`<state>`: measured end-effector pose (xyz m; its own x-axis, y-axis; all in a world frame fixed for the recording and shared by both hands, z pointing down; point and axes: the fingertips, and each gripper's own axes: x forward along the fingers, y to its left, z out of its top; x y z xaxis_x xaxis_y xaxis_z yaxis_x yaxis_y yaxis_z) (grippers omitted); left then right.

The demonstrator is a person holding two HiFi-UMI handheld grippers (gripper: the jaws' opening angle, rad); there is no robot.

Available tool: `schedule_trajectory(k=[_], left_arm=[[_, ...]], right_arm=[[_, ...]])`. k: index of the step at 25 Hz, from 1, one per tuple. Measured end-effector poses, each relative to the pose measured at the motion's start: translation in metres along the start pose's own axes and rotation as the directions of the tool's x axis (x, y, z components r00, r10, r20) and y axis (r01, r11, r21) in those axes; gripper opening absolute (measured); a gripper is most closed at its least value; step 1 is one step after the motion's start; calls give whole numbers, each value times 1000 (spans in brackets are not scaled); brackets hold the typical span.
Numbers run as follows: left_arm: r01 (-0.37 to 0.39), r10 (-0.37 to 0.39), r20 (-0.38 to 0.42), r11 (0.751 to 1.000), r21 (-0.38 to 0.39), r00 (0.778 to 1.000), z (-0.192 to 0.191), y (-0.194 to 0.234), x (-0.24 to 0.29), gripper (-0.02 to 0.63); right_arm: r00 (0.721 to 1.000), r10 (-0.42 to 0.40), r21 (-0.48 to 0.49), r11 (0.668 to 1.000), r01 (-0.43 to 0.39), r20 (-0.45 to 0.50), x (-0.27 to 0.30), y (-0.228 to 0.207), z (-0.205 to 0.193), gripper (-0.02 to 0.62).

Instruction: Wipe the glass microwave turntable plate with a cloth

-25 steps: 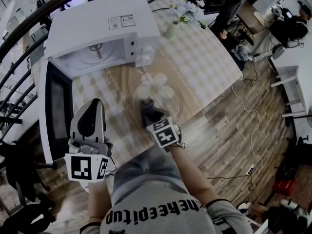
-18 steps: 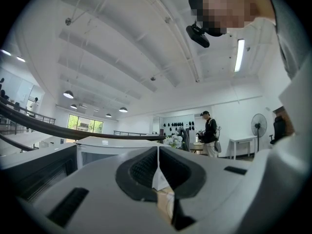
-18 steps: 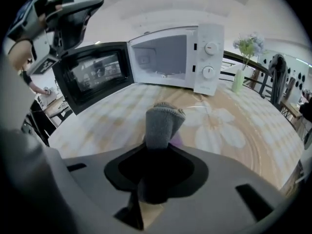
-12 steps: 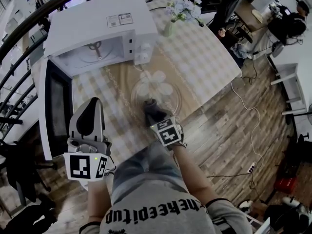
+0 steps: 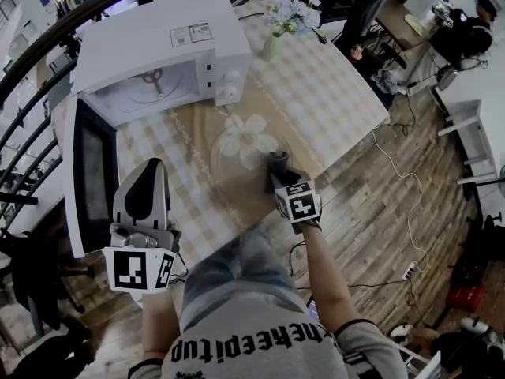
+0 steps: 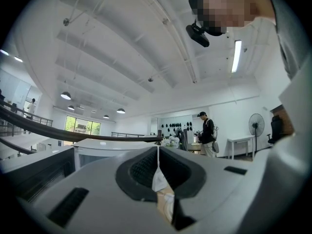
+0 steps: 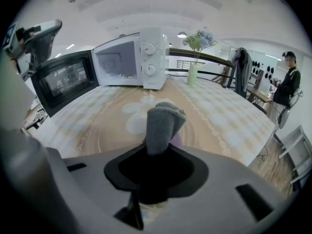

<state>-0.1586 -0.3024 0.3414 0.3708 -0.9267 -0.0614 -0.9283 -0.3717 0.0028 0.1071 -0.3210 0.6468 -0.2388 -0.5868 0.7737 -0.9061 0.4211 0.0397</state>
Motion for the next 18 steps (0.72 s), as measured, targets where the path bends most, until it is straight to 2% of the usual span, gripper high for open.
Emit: schedule_trajectory(k=[6, 11, 15, 18], left_arm=[[-3, 3, 4, 1000, 8, 1000, 4, -1, -4, 12], [1, -1, 14, 1000, 6, 1000, 7, -5, -7, 12], [27, -27, 19, 1000, 4, 999, 9, -14, -9, 12], [49, -49, 32, 999, -1, 998, 13, -21, -10, 12]], right_arm=[[998, -70, 12, 997, 70, -6, -4, -32, -6, 112], [994, -110, 38, 993, 109, 15, -4, -34, -5, 110], [983, -131, 135, 984, 114, 127, -26, -29, 5, 112], [968, -120, 150, 985, 89, 218, -49, -16, 16, 112]])
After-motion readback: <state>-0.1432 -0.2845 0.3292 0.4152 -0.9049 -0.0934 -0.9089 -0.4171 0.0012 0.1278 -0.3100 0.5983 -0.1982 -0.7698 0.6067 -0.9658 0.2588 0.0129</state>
